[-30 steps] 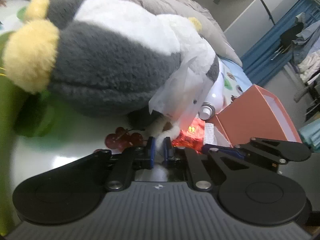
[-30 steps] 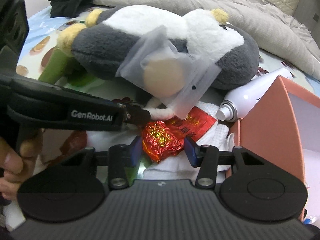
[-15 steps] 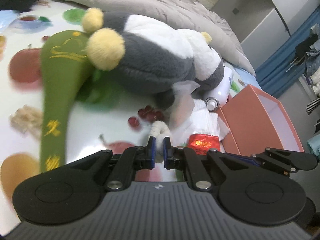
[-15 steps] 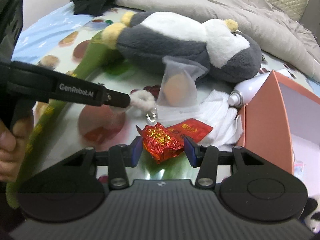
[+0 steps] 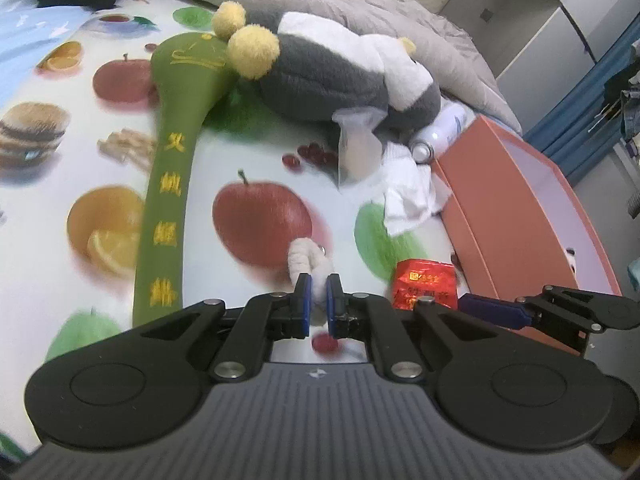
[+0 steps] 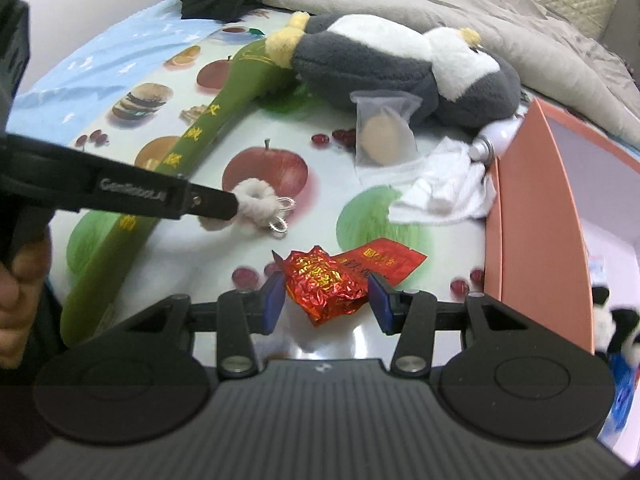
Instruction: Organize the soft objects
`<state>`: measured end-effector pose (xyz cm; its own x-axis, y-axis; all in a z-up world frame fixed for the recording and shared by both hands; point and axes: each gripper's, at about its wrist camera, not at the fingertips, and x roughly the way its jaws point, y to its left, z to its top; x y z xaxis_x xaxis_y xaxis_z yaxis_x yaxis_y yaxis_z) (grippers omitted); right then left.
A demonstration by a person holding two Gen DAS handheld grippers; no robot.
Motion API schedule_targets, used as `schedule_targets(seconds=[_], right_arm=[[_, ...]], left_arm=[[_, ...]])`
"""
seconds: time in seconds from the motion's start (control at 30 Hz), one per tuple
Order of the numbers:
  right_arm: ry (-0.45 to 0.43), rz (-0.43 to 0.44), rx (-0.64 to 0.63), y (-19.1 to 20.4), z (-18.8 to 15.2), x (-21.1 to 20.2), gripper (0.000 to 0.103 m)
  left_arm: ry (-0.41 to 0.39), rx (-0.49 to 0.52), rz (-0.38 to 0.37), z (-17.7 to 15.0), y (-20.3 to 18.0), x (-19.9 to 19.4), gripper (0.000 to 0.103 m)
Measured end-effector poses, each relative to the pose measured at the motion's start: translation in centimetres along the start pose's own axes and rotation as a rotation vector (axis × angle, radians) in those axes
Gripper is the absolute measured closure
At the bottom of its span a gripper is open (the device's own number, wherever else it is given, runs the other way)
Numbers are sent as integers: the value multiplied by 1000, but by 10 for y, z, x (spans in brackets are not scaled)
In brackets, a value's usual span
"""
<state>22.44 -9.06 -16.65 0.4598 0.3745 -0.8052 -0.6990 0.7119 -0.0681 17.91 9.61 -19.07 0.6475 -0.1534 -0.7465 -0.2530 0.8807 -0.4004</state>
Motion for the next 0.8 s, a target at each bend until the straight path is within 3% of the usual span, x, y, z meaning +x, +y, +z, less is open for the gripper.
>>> schedule_targets(seconds=[0.2, 0.37, 0.4, 0.47, 0.63, 0.7, 0.8], right_arm=[[15, -46, 63, -7, -29, -5, 54], [16, -43, 181, -17, -46, -14, 52], [19, -49, 202, -18, -48, -15, 52], [18, -46, 248, -19, -51, -18, 48], [3, -17, 332, -13, -59, -23, 46], [-7, -36, 390, -13, -60, -23, 40], [-7, -61, 507, -17, -63, -21, 40]], left_arm=[[38, -3, -27, -20, -7, -10, 93], [83, 69, -19, -27, -18, -12, 92], [92, 80, -21, -29, -20, -12, 91], [95, 96, -10, -33, -23, -14, 76], [74, 123, -8, -38, -24, -20, 76], [73, 115, -4, -38, -22, -22, 72], [71, 106, 3, -38, -18, -23, 64]])
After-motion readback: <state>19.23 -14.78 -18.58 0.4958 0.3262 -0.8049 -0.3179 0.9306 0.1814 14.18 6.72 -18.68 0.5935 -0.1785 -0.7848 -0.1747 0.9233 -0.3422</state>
